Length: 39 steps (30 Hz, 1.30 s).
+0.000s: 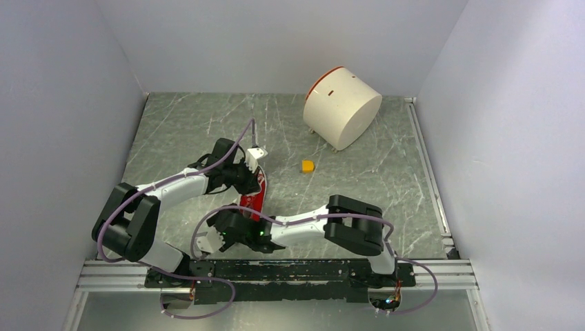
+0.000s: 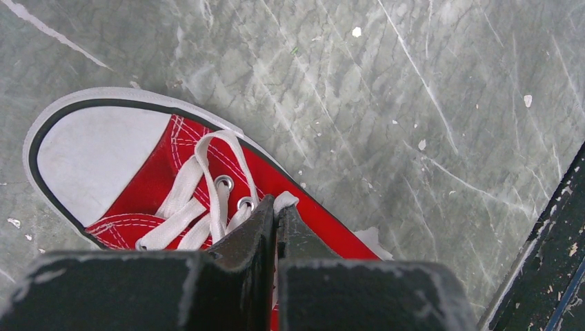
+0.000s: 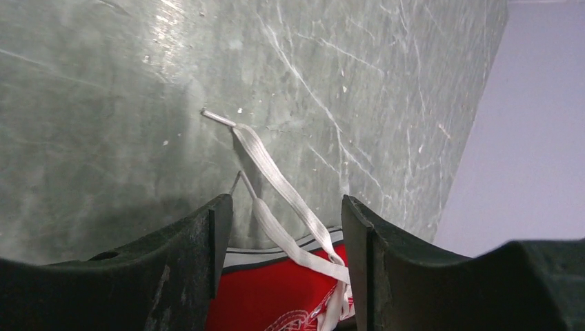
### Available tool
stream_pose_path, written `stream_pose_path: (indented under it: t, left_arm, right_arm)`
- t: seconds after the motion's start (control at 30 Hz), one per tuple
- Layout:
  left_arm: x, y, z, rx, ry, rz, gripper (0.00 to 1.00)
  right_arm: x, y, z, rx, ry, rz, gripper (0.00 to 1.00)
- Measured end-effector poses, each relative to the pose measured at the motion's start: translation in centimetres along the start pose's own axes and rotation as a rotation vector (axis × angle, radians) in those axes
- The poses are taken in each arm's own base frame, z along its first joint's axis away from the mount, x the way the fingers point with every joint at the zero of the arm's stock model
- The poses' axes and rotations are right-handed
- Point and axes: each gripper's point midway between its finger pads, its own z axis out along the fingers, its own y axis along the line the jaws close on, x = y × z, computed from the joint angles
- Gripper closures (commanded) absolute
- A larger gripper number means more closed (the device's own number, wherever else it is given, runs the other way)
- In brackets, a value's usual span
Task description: Tie the shoes
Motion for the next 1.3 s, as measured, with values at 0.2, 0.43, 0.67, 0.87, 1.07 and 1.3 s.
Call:
stream_pose_path:
  t: [0.2,0.43,0.67,0.87,1.07,1.3]
  left_arm:
    - [0.0,0.0,0.0,0.001,-0.001,-0.005,0.95]
    - [0.0,-0.1,0.0,0.006,-0.002,-0.008,0.95]
    - [-0.1,-0.3,0.0,0.017,-0.006,-0.015,0.95]
    - [-0.1,-0.4,0.0,0.018,-0.005,-0.015,0.95]
    - [-0.1,-0.3,0.0,0.016,-0.004,-0.017,0.95]
    - [-0.1,0.1,-0.1,0.009,-0.007,-0.024,0.95]
  right_arm:
    - [1.2,0.0,1.3,0.01,0.086,-0.025,0.37]
    - [2.0,0.1,1.8,0.016,0.127,-0.031,0.38]
    - [3.1,-0.1,2.7,0.028,0.168,-0.033,0.69]
    - [4.4,-1.3,2.9,0.034,0.186,-0.004,1.0]
    - [3.6,-0.4,0.9,-0.072,0.138,0.105,1.0]
    - [-1.7,-4.4,-3.6,-0.056,-0.097,0.244,1.0]
